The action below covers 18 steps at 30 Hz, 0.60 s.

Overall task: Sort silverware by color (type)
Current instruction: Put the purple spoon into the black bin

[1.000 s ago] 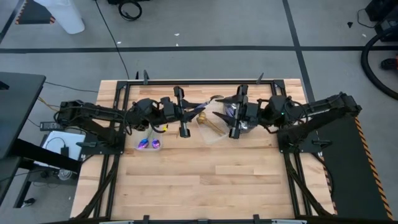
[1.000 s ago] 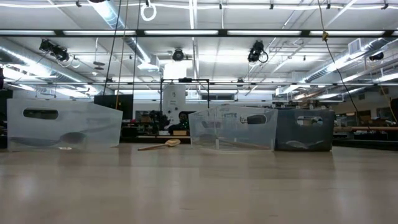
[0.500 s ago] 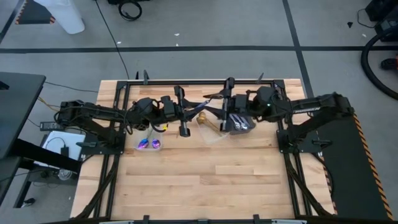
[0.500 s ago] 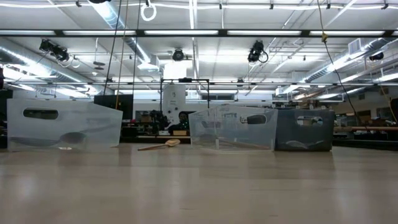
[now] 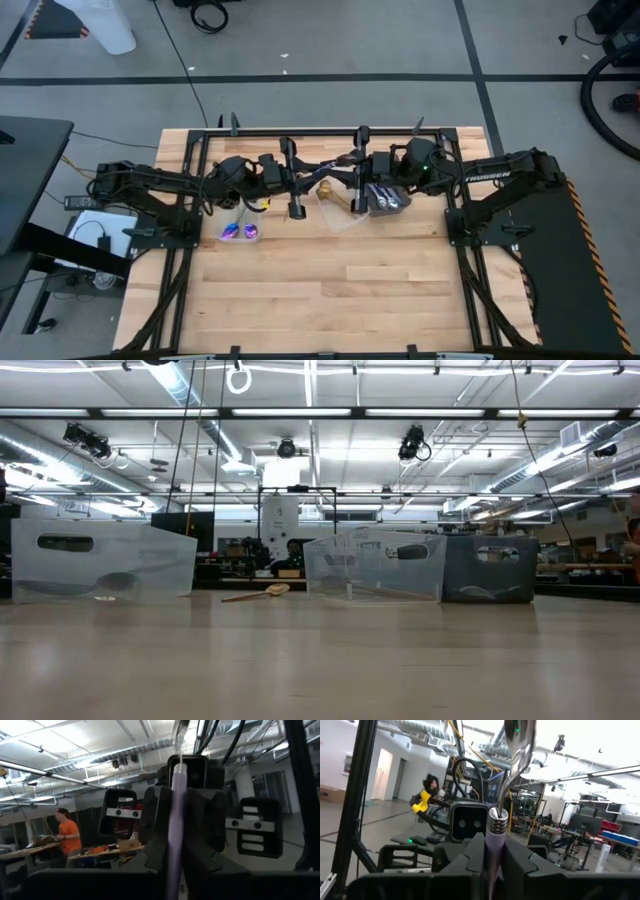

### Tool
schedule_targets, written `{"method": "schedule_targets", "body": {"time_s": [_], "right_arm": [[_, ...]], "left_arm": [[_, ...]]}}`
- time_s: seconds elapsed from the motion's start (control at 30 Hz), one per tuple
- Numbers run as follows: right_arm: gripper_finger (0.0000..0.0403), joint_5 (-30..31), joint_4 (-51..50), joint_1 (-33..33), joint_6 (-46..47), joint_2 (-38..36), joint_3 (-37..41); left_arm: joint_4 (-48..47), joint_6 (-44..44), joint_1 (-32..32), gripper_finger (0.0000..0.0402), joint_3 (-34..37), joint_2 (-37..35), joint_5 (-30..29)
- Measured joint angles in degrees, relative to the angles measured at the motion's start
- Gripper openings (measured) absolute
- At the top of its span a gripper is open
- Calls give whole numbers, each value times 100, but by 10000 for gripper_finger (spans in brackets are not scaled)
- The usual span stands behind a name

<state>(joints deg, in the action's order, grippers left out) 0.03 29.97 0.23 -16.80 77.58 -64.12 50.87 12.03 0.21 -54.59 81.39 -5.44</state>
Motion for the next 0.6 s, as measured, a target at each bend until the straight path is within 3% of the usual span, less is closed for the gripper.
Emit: {"method": "schedule_targets", "body": {"time_s": [0.3, 0.6], "right_arm": [[48, 228, -514, 23, 57, -211, 2], [51, 883, -2122, 65, 511, -492, 0]], "left_arm": [[-1270, 59, 0, 150, -7, -86, -233], [-3311, -78, -168, 159, -2, -279, -1046]]}}
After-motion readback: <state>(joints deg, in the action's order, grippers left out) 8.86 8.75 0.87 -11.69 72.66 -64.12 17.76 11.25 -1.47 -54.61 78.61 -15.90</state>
